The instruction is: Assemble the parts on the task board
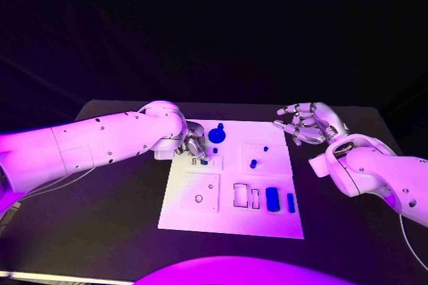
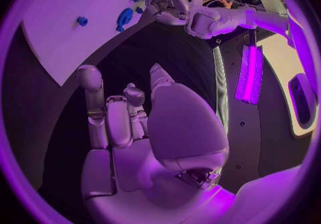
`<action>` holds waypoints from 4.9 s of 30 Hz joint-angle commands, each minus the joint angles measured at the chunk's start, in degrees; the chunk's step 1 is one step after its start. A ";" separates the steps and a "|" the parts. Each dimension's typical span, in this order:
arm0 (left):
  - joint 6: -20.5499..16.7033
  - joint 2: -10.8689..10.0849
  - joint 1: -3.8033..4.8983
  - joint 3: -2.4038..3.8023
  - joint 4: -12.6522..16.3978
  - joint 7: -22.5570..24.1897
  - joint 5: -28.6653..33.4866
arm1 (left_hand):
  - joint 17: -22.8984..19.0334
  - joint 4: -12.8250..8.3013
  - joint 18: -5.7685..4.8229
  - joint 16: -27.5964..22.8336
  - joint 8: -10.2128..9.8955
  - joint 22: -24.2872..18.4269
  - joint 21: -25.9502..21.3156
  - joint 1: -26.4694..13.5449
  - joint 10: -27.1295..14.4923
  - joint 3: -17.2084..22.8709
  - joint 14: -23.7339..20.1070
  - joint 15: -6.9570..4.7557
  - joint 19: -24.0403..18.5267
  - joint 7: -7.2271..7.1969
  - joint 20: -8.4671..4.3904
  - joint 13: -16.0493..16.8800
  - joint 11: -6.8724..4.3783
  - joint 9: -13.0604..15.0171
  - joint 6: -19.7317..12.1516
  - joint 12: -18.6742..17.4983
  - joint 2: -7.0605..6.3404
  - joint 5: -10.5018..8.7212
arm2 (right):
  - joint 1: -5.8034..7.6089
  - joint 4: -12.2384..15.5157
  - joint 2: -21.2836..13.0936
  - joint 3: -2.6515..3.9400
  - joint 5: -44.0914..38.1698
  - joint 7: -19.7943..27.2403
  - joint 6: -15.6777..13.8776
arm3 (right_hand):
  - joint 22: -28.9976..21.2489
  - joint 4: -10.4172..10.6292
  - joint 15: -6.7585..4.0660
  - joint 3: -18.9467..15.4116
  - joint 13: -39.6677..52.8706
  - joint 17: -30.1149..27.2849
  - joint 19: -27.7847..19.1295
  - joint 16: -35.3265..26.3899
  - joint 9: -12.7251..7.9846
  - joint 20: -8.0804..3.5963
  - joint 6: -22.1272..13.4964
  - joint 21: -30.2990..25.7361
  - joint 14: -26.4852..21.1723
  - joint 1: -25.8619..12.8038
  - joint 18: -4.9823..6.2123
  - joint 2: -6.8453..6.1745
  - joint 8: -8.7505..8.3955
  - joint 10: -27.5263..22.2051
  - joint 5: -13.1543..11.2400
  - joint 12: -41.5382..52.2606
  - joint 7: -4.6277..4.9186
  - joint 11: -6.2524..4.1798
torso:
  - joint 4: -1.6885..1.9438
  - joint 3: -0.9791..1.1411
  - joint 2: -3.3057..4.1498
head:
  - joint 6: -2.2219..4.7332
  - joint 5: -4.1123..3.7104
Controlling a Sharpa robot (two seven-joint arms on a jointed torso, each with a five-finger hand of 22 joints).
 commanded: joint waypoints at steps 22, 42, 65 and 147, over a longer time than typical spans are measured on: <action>-0.24 0.50 -0.17 -0.12 -0.44 0.15 0.83 | 10.33 -6.12 -1.07 0.25 -0.71 0.09 0.13 -4.73 0.90 5.76 4.60 -0.70 0.60 -1.01 -0.33 0.30 -0.35 -0.24 1.98 -0.09 0.81 -0.83 | -0.03 0.11 -0.05 0.01 -0.20 0.57 0.00 | -0.31 -0.16 -0.06 -0.41 -0.31 -0.22 0.05 -0.57 -0.16 -0.07 -0.50 -0.60 -0.26 0.06 0.75 0.60 0.33 -0.50 0.11 -0.29 -0.04 -0.15 | 0.06 -0.01 -0.01 | 0.09 -0.30; -0.63 1.57 -0.21 -0.17 -1.53 0.11 1.00 | 10.43 -7.01 -1.08 0.26 -1.03 0.15 0.07 -3.28 0.98 5.71 4.63 -0.87 0.69 -1.19 -0.48 0.54 -0.57 -0.09 1.96 -0.11 2.24 -0.81 | -0.04 0.20 -0.16 0.01 -0.20 0.59 -0.05 | -0.31 -0.16 -0.06 -0.41 -0.31 -0.22 0.05 -0.57 -0.16 -0.07 -0.50 -0.60 -0.26 0.06 0.75 0.60 0.33 -0.50 0.11 -0.29 -0.04 -0.15 | 0.05 0.00 -0.03 | 0.26 -0.64; -0.68 2.10 -0.24 -0.33 -2.15 0.09 0.73 | 10.47 -1.26 -1.10 0.16 -1.88 0.21 -0.16 -7.89 0.66 -1.85 4.64 -0.63 0.80 -0.91 -0.30 0.87 -0.26 0.05 2.95 -0.34 1.34 -1.38 | -0.05 0.18 -0.20 0.01 -0.20 0.69 -0.13 | -0.52 -0.15 -0.06 -0.49 -0.43 -0.25 0.08 -0.66 -0.20 -0.08 -0.52 -0.91 -0.24 -0.04 0.78 0.66 0.37 -0.54 0.11 -0.31 -0.04 -0.14 | 0.07 -0.01 -0.04 | 0.34 -1.08; -2.53 2.52 4.34 4.26 -10.12 0.52 -1.38 | 8.40 1.95 -0.61 -1.31 -8.96 -1.86 -1.85 -9.73 -3.79 -18.45 3.74 1.38 -0.95 1.87 1.39 -1.74 2.16 -2.46 -1.85 -2.45 3.02 -1.01 | -0.24 -0.48 -0.28 0.01 -0.19 0.93 -0.41 | -0.92 -0.06 -0.04 -0.97 -0.74 -0.39 0.19 -0.94 -0.34 -0.08 -0.68 -1.56 -0.23 -0.94 0.81 0.76 0.45 -0.68 0.07 -0.37 0.00 -0.10 | -0.10 -0.15 0.35 | 1.34 -1.08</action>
